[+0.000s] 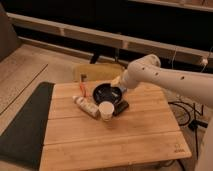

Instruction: Drag the ceramic bowl in a circle

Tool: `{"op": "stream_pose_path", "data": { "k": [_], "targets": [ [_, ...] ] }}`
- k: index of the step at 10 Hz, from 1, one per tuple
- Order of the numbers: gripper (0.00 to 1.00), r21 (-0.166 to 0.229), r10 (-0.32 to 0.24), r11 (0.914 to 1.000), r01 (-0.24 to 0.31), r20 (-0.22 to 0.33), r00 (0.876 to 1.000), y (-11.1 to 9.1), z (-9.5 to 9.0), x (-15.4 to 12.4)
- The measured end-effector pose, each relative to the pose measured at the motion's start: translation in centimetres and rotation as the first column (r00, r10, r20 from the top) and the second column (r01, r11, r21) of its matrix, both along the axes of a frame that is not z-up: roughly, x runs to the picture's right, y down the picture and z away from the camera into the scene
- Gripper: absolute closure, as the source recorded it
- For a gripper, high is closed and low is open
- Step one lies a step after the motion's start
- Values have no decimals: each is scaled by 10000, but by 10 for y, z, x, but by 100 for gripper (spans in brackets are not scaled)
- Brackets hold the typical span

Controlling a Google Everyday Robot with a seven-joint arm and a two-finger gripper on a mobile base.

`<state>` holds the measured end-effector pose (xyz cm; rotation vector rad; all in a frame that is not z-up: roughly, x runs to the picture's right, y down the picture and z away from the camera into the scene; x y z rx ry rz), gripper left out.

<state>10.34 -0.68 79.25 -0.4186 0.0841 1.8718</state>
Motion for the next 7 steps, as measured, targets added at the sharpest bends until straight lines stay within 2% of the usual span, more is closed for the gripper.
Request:
{"op": "stream_pose_path", "data": {
  "k": [2,4,7],
  "targets": [
    [35,-4,-33,10000,33,42,10000,0,0,-4],
    [35,-63,-99,9999,98,-188,9998,-1,5,3],
    [35,-276,-1057,9942,1041,-622,9925,-5,30,8]
  ]
}}
